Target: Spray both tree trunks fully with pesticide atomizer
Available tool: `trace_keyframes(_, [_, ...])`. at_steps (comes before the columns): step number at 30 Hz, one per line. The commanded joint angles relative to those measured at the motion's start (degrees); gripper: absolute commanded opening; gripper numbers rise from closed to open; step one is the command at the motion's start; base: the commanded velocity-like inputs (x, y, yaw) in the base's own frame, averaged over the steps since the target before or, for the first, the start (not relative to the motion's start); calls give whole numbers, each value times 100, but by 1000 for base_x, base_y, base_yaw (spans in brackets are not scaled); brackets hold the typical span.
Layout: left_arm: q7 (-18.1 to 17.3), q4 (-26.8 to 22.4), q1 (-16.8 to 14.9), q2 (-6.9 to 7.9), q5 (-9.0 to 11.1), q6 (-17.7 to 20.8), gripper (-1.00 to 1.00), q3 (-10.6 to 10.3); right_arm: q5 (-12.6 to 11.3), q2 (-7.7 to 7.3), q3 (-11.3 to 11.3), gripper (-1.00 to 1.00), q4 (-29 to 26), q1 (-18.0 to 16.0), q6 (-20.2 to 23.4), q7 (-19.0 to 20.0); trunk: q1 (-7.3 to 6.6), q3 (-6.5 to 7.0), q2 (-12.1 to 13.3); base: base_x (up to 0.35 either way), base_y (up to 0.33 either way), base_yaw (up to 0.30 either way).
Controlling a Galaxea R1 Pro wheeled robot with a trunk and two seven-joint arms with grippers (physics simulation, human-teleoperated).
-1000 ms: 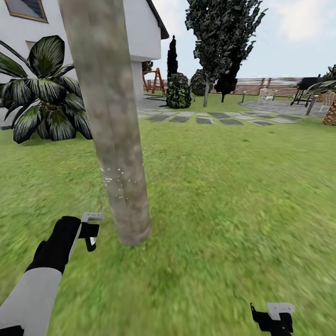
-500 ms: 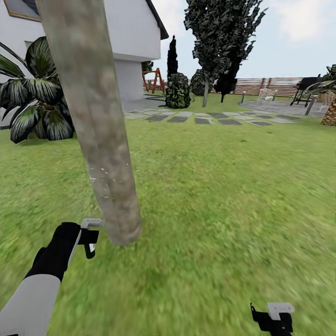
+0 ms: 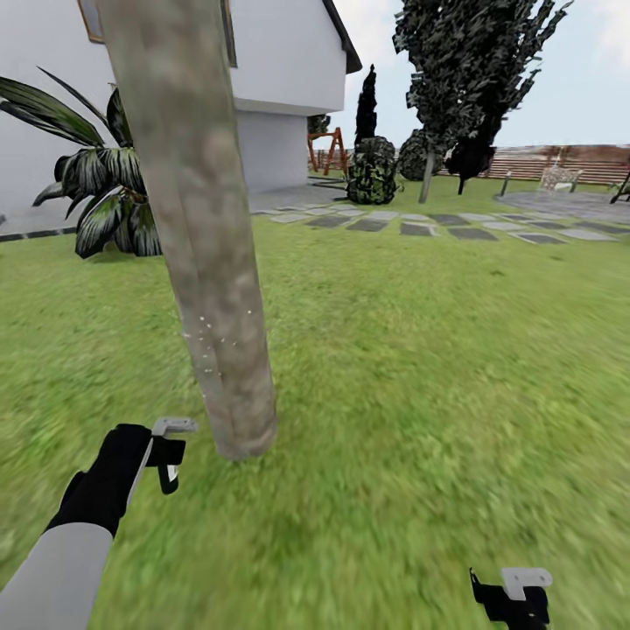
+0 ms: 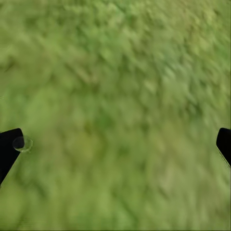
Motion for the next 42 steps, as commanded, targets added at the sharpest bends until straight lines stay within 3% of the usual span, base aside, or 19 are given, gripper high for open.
trace_keyframes(1, [-3,0,63,-13,0,-69,-100,-5,0,0,0,100,1,0,0,0,0,0,0,238,-195,143])
trace_keyframes(3, [-3,21,159,-29,-6,-467,-100,3,0,0,0,100,2,0,0,0,0,0,0,239,-192,41])
trace_keyframes(6, [8,36,288,-18,-23,-609,-100,21,0,0,0,100,7,0,0,-5,0,0,0,240,-189,9])
trace_keyframes(11, [22,35,432,-29,-24,-644,-100,31,0,0,0,100,9,0,0,-9,0,0,0,121,-237,20])
trace_keyframes(24, [299,107,691,-72,30,-659,-100,41,0,17,8,100,9,0,0,-9,0,0,0,29,-255,262])
trace_keyframes(27, [303,113,694,-133,34,-696,-100,49,0,16,4,100,9,0,0,-9,0,0,0,257,-184,277])
trace_keyframes(30, [304,114,694,-156,41,-969,-100,50,1,11,2,100,9,0,-1,-9,0,0,0,287,-160,276])
trace_keyframes(34, [298,114,702,-343,37,-1060,-100,40,2,-5,0,100,9,0,-7,-9,0,0,0,297,-149,239])
trace_keyframes(42, [304,114,702,-377,1,-1065,-100,2,0,-12,-8,100,9,0,-9,-17,0,0,0,296,-150,18])
